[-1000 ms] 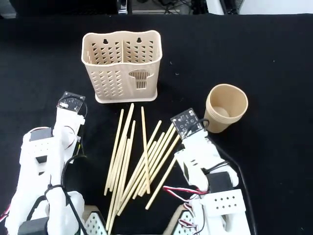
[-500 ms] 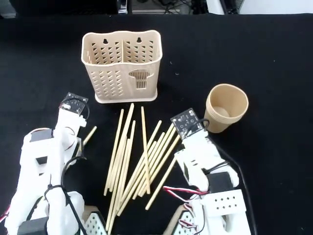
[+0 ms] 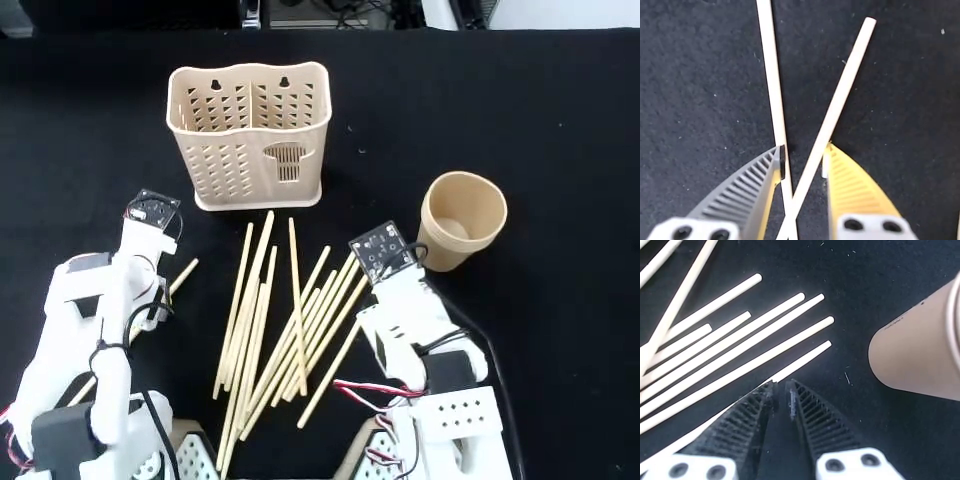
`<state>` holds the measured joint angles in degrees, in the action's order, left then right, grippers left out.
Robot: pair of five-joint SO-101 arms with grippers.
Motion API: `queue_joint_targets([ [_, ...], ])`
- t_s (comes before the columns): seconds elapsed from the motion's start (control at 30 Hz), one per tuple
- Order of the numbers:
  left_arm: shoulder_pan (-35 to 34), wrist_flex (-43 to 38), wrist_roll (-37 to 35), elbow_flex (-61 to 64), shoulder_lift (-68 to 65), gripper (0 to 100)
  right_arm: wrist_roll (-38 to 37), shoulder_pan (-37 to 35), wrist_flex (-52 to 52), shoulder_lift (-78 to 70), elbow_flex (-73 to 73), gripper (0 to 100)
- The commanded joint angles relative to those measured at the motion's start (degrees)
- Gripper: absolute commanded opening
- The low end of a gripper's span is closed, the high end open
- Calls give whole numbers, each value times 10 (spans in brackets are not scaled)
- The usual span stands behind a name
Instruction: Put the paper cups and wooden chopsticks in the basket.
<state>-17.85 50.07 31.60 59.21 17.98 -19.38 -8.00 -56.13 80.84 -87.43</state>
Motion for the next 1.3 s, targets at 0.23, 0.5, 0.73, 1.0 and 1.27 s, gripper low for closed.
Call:
queue_joint_targets([
  [0.23, -39, -13, 6, -14, 26, 154, 1, -7, 5, 4, 2, 50],
  [0.5, -39, -14, 6, -15, 26, 155, 1, -7, 5, 4, 2, 50],
  [0.73, -40, -15, 6, -16, 26, 155, 1, -7, 5, 4, 2, 50],
  [1.0, -73, -11, 6, -50, 27, 156, 1, -7, 5, 4, 2, 50],
  [1.27, -73, -15, 31, -15, 26, 190, 1, -7, 5, 4, 2, 50],
])
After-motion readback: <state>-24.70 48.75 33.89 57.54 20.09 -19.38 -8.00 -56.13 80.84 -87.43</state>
